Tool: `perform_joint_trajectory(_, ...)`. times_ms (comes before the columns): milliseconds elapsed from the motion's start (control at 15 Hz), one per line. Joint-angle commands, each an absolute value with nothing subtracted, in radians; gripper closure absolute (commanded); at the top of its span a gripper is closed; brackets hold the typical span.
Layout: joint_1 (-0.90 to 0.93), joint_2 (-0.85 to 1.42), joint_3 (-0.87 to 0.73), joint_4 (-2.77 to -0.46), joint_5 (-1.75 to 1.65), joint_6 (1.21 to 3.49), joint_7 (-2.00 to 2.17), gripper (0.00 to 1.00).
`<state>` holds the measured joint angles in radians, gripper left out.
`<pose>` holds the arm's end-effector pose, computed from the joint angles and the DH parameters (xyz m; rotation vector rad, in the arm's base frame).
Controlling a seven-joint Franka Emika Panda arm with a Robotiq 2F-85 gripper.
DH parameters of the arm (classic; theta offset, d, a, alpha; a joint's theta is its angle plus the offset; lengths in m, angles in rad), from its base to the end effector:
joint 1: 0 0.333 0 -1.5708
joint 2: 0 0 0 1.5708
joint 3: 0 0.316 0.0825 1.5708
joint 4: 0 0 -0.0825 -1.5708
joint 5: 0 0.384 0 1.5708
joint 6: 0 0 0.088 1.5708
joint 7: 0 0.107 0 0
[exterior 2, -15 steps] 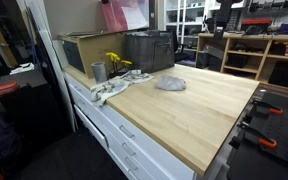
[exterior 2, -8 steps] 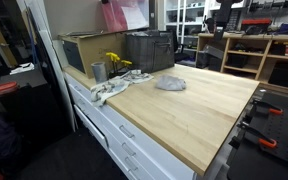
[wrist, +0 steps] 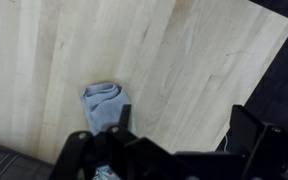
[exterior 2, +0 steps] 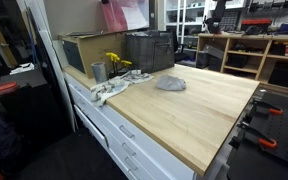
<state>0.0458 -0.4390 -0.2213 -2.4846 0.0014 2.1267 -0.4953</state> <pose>0.4104 -0.0750 0.4480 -3.0279 -0.5138 -0.1508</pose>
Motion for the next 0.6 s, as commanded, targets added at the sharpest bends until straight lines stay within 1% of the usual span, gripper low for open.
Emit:
perform_joint_trajectory(0,0.041,-0.237,-0.250,-2.313,0.006,2.124,-0.633,0.00)
perform_joint_trajectory(333,0.028,-0.055,-0.199,-2.214,0.053,2.150,-0.785,0.00)
perform_joint_trajectory(533,0.012,0.074,-0.154,-2.119,0.054,2.124,-0.832,0.00)
